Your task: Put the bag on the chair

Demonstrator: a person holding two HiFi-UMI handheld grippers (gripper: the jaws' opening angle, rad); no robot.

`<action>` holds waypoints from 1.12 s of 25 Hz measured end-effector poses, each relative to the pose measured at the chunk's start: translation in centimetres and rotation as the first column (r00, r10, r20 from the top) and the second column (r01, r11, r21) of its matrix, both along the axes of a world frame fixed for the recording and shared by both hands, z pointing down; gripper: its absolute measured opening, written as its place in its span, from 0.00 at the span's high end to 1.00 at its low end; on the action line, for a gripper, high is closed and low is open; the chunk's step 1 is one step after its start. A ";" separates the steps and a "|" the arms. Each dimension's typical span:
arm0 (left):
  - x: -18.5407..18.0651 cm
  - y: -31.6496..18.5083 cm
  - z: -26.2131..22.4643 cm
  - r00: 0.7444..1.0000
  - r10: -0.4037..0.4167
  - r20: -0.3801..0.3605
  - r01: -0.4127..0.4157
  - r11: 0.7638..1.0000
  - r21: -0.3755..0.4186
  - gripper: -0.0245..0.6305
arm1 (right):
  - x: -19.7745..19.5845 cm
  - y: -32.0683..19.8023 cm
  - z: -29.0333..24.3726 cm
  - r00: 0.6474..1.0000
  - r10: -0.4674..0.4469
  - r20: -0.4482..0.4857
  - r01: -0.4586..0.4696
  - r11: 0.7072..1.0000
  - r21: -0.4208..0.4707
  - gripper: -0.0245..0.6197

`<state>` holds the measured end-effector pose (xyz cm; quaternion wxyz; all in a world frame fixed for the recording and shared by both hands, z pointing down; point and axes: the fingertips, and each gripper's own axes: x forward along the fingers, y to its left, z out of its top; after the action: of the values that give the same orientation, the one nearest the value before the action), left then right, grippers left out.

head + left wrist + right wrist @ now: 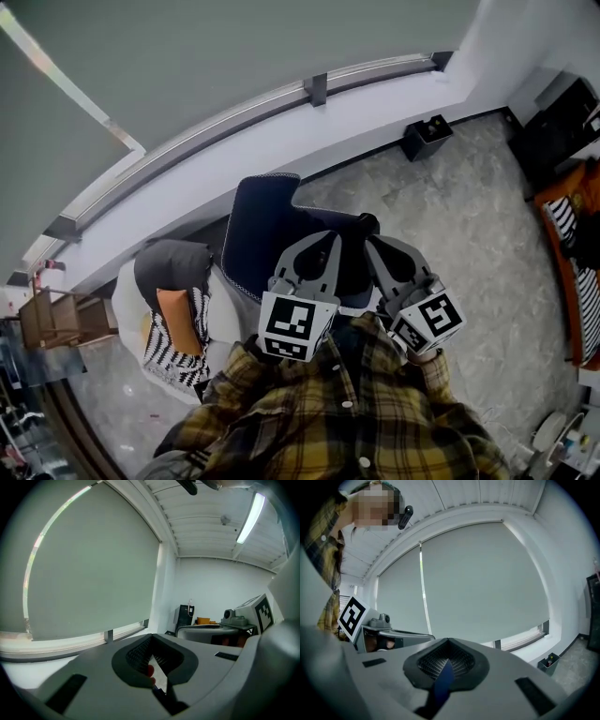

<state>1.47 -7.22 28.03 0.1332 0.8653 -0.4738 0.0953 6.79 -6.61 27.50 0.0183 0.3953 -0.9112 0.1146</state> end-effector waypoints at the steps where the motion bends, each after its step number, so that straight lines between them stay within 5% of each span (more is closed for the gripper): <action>1: 0.0 0.0 0.1 1.000 0.003 0.002 -0.003 1.000 -0.001 0.93 | 0.0 0.1 0.1 1.000 0.001 -0.003 -0.001 1.000 -0.005 0.94; 28: 0.2 0.2 -0.4 0.999 0.031 0.015 -0.031 1.000 -0.003 0.93 | 0.0 0.6 -0.3 1.000 -0.010 -0.024 0.009 1.000 -0.022 0.94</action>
<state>1.63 -7.00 27.65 0.1293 0.8715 -0.4613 0.1046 6.81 -6.02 27.18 0.0342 0.3920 -0.9115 0.1198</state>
